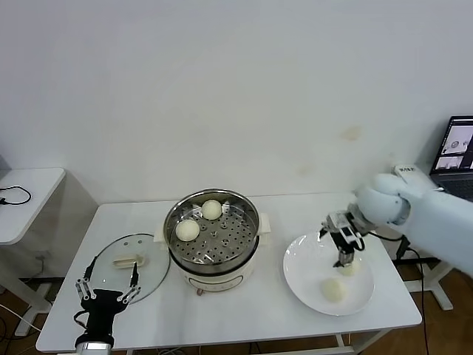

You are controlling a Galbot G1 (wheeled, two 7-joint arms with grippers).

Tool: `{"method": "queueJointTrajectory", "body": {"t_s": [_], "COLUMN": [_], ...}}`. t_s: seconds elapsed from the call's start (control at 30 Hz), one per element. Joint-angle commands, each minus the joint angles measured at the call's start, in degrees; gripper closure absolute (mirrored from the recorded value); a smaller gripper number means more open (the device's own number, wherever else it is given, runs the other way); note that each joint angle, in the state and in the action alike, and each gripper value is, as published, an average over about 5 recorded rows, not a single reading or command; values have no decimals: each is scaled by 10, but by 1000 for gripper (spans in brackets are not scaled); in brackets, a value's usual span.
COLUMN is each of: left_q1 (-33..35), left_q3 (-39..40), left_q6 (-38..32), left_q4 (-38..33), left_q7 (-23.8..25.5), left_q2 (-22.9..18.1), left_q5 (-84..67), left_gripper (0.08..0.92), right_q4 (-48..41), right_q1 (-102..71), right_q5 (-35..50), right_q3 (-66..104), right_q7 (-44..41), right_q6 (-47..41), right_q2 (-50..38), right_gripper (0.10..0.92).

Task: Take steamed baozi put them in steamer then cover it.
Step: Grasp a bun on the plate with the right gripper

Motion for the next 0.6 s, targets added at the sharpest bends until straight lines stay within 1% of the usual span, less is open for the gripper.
{"method": "queueJointTrajectory", "body": {"t_s": [0.03,0.6], "left_q1": [1,-5], "left_q3": [1,-1], "left_q6": [0,-1], "left_q4": [4,21], "left_q7": [-1,-1], "left_q2": [0,-3], "left_q5": [2,2], "left_gripper": [177,177], "right_q4": [12,-41], "right_q1": [-164,-196], "right_q5": [-70,-101], "right_q3": [84,82], "right_q7": [11,31], "right_q6": [7,10], "right_q2": [-46,4], "right_gripper": [203,203]}}
